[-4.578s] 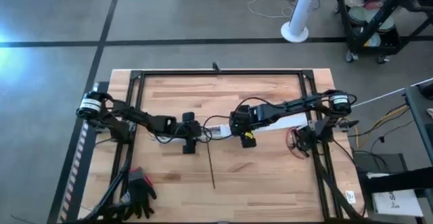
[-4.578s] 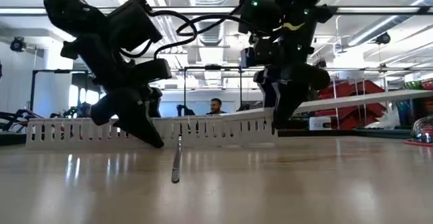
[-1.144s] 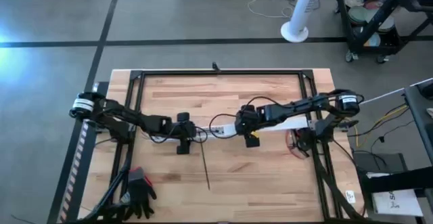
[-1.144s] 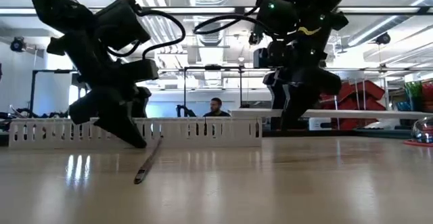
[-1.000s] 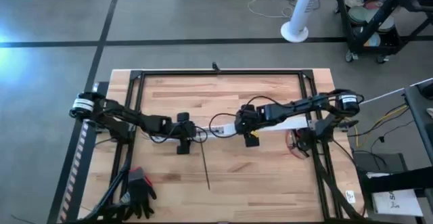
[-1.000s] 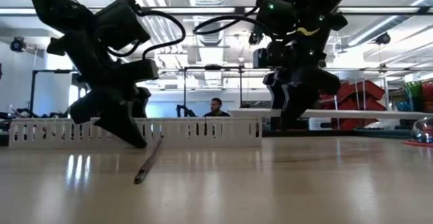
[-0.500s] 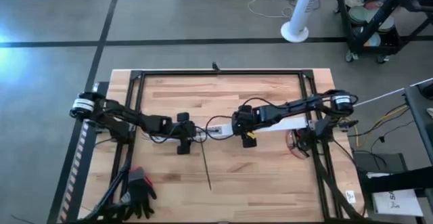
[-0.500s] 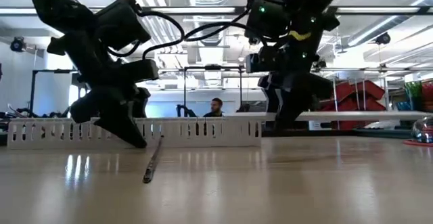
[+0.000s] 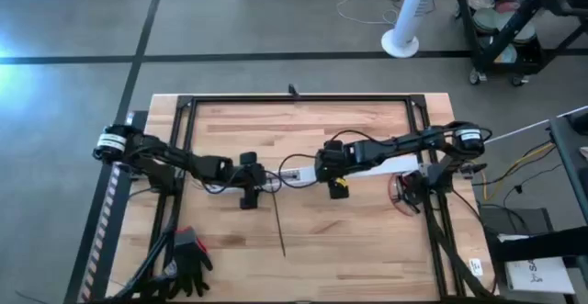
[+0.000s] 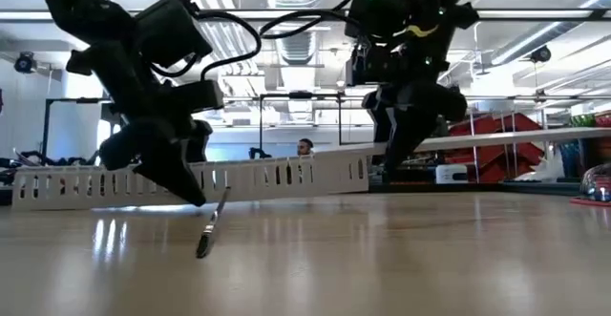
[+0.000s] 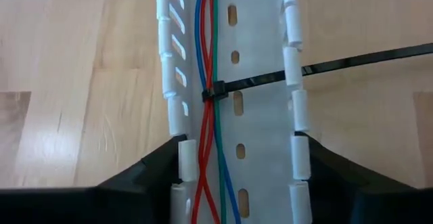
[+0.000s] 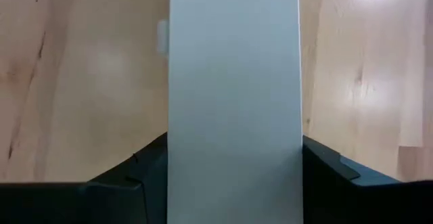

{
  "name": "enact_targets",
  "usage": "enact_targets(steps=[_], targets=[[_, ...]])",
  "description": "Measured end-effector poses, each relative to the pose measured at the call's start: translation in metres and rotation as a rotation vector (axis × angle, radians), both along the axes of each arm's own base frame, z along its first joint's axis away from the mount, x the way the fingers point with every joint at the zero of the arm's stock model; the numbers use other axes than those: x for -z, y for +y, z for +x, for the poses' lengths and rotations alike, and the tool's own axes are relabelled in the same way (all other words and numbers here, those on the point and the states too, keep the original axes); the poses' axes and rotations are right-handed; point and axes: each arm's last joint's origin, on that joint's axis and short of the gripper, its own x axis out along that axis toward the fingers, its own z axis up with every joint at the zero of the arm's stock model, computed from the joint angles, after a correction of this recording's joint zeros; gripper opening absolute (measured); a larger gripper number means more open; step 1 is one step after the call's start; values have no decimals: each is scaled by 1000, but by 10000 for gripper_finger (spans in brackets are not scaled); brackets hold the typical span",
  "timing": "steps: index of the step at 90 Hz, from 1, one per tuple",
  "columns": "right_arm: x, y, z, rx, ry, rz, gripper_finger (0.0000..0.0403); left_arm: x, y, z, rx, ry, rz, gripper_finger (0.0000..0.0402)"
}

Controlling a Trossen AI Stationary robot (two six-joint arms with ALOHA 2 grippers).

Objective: Ziptie cables
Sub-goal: Close the white cable duct

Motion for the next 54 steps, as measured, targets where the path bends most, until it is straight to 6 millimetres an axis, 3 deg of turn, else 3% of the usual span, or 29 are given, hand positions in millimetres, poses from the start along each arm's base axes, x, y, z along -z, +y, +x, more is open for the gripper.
enact_targets(steps=[25, 42, 54], targets=[[8, 8, 2, -95, 11, -13, 212, 3, -1, -3, 5, 12, -4, 212], [10, 1, 1, 48, -10, -24, 212, 4, 0, -5, -23, 14, -14, 214], [17, 5, -2, 21, -43, 33, 212, 5, 0, -5, -25, 16, -18, 212]])
